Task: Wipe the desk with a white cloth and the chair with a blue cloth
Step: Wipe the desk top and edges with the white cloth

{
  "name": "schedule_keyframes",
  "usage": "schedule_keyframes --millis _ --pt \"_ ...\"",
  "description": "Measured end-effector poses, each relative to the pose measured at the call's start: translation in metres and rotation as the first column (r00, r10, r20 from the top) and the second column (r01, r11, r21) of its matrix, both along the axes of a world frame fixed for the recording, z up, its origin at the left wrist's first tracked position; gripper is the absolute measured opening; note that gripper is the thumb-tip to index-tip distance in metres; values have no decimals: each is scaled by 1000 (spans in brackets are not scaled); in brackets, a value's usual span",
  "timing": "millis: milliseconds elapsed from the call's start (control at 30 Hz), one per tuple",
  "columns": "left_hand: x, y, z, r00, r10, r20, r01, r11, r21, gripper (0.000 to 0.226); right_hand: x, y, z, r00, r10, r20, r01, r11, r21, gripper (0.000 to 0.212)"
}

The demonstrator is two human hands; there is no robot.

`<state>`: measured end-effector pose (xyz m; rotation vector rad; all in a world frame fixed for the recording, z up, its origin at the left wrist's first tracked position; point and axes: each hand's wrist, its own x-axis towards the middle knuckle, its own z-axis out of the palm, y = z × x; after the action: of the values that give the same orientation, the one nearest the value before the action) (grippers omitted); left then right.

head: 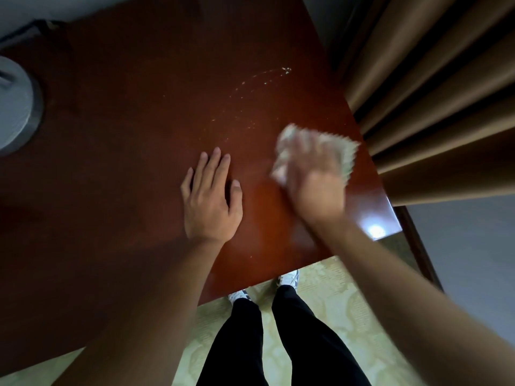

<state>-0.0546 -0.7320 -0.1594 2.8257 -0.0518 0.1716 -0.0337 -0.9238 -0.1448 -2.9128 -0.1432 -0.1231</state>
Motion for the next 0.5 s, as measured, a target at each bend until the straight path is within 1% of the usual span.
schedule_keyframes --millis 33,67,100,133,167,200,267,333,367,400,433,500 --pt "0 0 0 1000 3 1 -3 1000 -3 49 20 -19 3 994 -109 -21 109 994 -4 55" --pt "0 0 -1 1000 3 2 -3 1000 -3 49 34 -33 6 976 -200 -82 201 980 2 58" --pt "0 1 -1 1000 2 3 -2 1000 -4 49 38 -37 6 955 -270 -126 272 962 -4 60" --pt "1 0 -2 1000 4 6 -4 1000 -6 49 36 -32 5 941 -315 -127 316 949 -12 61" --pt "1 0 -2 1000 6 7 -6 1000 -7 48 27 -22 4 940 -320 -121 321 947 -7 59" --pt "0 0 -2 1000 9 10 -9 1000 -2 48 13 -7 2 954 -275 -123 278 960 12 55" --pt "0 -1 -2 1000 10 21 -10 1000 8 48 -18 27 2 993 -75 -88 81 995 65 47" --pt "0 -1 -1 1000 3 13 -3 1000 6 48 -30 43 3 990 119 -72 -112 989 94 42" --pt "1 -1 0 1000 4 10 -4 1000 3 48 -18 39 5 980 179 -89 -173 983 65 42" --pt "0 -1 0 1000 10 6 -10 1000 2 49 -2 28 4 977 176 -118 -175 984 15 46" --pt "0 -1 1 1000 12 -1 -12 1000 2 49 19 14 2 982 110 -156 -117 992 -42 51" --pt "0 -1 2 1000 8 -10 -8 1000 -4 49 58 -19 1 979 -110 -174 89 988 -124 55"
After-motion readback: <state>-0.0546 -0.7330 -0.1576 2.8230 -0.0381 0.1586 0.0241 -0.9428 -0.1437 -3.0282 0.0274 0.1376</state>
